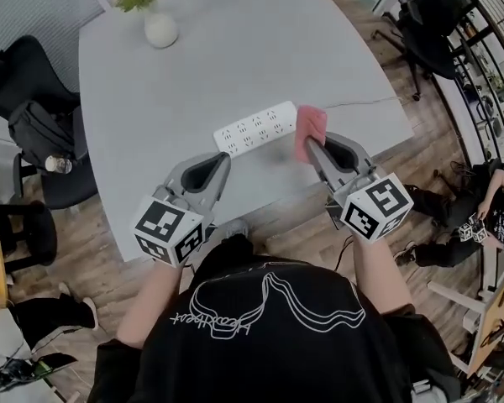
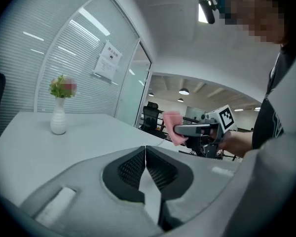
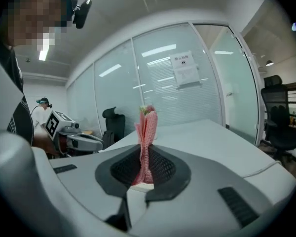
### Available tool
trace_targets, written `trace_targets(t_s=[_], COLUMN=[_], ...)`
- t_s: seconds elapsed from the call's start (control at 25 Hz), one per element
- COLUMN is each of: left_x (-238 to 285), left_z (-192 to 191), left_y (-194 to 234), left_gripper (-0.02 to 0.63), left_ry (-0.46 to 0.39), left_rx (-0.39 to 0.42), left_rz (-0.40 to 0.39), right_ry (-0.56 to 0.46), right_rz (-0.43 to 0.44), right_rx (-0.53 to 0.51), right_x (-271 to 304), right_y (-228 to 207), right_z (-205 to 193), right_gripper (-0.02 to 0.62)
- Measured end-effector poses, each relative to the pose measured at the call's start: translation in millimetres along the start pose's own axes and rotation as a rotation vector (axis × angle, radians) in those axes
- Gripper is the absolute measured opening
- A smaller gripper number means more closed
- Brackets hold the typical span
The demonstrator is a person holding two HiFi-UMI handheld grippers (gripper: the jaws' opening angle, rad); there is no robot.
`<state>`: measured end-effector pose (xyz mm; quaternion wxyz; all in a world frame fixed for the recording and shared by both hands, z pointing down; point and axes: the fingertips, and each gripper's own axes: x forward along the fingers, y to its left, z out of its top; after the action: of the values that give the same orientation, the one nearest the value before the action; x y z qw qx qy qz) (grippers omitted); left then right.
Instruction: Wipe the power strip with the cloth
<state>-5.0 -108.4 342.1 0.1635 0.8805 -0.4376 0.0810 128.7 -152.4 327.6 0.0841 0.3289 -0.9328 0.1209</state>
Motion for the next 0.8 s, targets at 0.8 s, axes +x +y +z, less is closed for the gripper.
trace_targets(t_s=[0.8], left_x=[-108.1], left_z=[16.6], left_y=[-194.8], left_gripper=[0.014], left_ry=[-0.108], left_rx=[0.076], left_rz=[-0.013], right_ry=[-0.096], right_rz=[0.178], right_rx=[-0.108], right_x=[-170.6], right_y=[131.3], right_z=[4.2], right_gripper=[0.038])
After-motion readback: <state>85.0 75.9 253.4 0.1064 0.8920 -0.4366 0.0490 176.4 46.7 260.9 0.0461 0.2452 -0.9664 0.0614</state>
